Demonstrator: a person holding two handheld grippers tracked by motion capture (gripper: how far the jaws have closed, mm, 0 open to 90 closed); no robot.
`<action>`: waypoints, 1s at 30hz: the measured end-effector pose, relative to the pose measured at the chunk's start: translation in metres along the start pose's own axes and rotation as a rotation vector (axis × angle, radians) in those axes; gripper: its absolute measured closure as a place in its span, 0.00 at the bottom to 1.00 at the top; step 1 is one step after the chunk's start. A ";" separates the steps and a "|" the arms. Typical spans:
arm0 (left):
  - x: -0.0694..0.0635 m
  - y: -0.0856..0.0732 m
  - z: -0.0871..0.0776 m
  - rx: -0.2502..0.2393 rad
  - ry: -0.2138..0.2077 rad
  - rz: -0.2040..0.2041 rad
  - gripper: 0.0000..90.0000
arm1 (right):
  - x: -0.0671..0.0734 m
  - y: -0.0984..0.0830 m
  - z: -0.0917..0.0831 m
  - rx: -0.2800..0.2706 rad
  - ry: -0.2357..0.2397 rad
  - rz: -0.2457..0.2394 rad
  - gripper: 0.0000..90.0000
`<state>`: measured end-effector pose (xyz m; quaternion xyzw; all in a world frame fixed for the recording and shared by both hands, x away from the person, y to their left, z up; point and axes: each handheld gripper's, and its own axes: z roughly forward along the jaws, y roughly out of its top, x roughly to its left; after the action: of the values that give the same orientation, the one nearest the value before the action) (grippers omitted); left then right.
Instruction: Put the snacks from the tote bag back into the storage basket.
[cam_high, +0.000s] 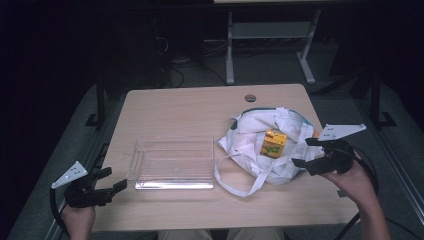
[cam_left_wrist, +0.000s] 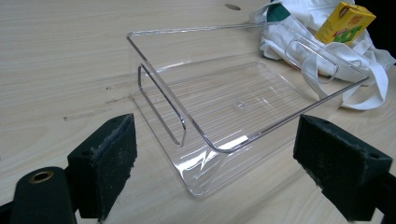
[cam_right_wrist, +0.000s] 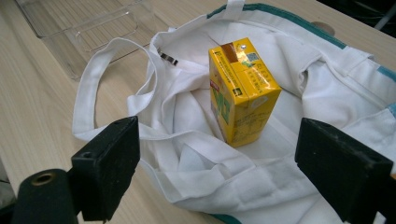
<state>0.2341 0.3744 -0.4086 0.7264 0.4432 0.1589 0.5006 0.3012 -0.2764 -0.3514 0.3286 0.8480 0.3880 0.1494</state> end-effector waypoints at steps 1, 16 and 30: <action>0.000 0.000 0.000 0.000 0.000 0.000 0.14 | 0.000 0.000 0.000 0.000 0.000 0.000 0.15; 0.002 0.000 -0.002 -0.010 0.004 -0.012 0.14 | -0.006 0.030 0.010 0.058 0.017 -0.053 0.16; 0.004 -0.001 -0.003 -0.011 0.003 -0.012 0.14 | -0.010 0.052 0.019 0.098 0.034 -0.086 0.16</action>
<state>0.2334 0.3794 -0.4085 0.7208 0.4475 0.1591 0.5048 0.3409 -0.2475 -0.3244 0.2922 0.8817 0.3449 0.1354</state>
